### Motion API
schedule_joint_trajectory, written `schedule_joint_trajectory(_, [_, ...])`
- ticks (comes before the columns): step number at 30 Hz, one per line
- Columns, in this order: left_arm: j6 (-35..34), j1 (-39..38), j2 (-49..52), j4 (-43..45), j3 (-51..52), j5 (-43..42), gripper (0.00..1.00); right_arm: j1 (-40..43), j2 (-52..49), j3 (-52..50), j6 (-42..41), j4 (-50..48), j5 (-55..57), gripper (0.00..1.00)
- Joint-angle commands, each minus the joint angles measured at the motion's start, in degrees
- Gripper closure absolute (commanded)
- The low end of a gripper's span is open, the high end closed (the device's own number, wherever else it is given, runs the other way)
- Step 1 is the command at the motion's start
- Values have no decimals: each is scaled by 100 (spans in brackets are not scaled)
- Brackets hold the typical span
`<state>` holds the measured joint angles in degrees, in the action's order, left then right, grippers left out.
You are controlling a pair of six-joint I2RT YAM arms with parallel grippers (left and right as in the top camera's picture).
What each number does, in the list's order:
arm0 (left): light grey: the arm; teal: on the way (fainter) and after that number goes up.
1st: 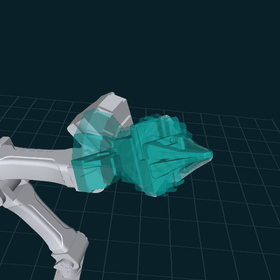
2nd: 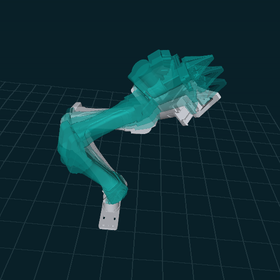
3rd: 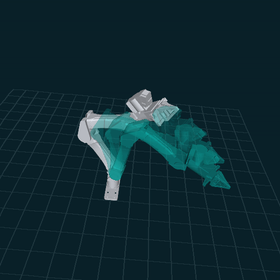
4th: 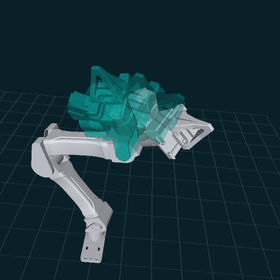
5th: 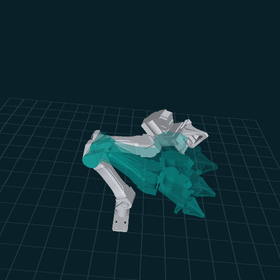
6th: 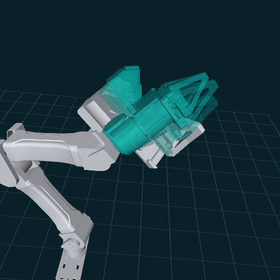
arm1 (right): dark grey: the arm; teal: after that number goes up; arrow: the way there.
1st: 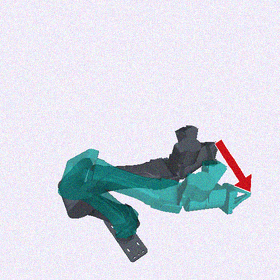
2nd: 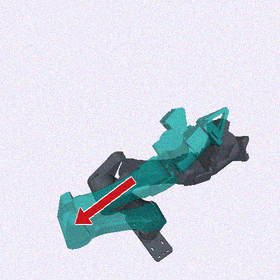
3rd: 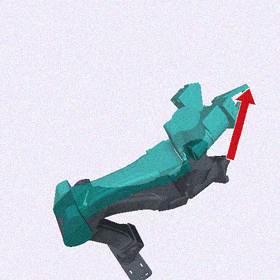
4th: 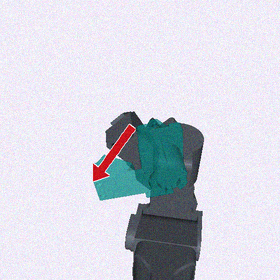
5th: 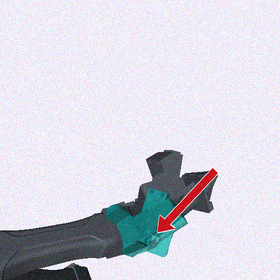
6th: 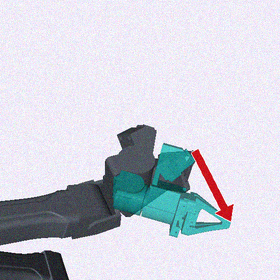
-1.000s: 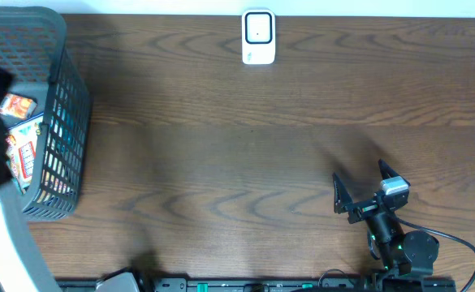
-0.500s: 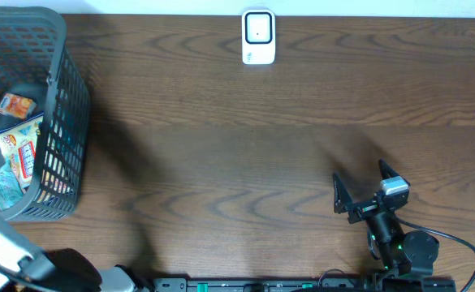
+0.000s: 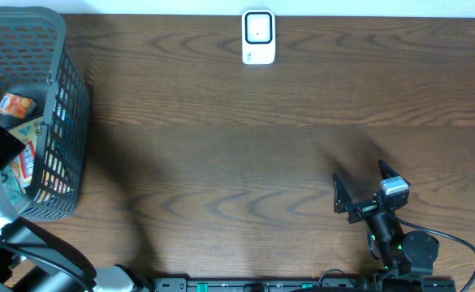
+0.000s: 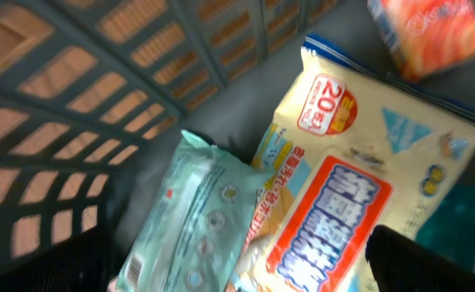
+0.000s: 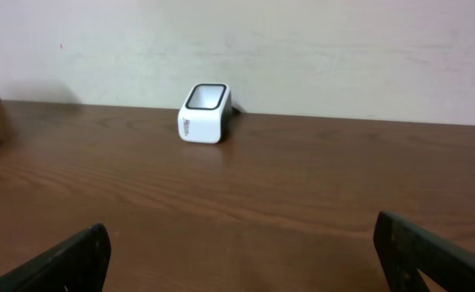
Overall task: Scan the item barcode
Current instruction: 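Move the left gripper up and into the grey basket, then grasp the light green snack packet inside the basket with the left gripper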
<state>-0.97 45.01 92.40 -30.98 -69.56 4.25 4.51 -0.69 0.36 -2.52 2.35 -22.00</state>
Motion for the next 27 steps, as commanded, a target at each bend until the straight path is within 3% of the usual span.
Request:
schedule_joint_trajectory(1, [389, 46, 212, 157, 173, -63, 1, -44, 20, -4, 44, 26, 50, 1])
schedule_joint_trajectory(14, [350, 149, 1405, 437, 186, 330, 3, -44, 20, -4, 44, 26, 50, 1])
schedule_joint_trajectory(22, [238, 396, 1410, 382, 186, 326, 57, -44, 20, -4, 44, 26, 50, 1])
schedule_joint_trajectory(26, [236, 391, 1320, 358, 184, 326, 90, -44, 20, -4, 44, 26, 50, 1])
schedule_joint_trajectory(27, [221, 389, 1276, 345, 184, 326, 93, -44, 20, -4, 44, 26, 50, 1])
